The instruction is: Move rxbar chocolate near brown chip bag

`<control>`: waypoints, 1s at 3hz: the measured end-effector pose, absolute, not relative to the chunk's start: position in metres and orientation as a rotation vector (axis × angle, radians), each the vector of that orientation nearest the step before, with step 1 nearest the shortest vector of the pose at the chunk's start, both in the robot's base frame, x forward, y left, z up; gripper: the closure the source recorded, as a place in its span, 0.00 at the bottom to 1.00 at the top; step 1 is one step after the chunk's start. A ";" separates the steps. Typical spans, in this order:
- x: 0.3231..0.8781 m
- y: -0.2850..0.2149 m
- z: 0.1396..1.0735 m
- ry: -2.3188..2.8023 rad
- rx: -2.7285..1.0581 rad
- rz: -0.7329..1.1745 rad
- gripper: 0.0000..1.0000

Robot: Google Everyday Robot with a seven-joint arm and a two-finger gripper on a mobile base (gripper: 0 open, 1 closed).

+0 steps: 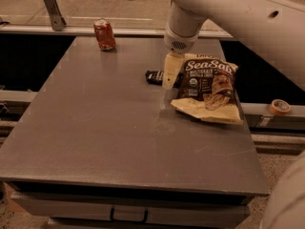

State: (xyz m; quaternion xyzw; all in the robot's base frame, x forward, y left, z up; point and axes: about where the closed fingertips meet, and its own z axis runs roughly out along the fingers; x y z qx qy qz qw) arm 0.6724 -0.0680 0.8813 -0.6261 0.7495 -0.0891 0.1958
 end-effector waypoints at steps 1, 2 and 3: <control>0.674 -0.082 0.884 2.110 -1.702 -0.191 0.00; 0.673 -0.135 0.922 2.095 -1.567 -0.226 0.00; 0.658 -0.184 0.980 2.022 -1.436 -0.327 0.00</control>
Offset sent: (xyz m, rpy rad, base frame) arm -0.0025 -0.1493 0.1027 0.1757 -0.2145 -0.1919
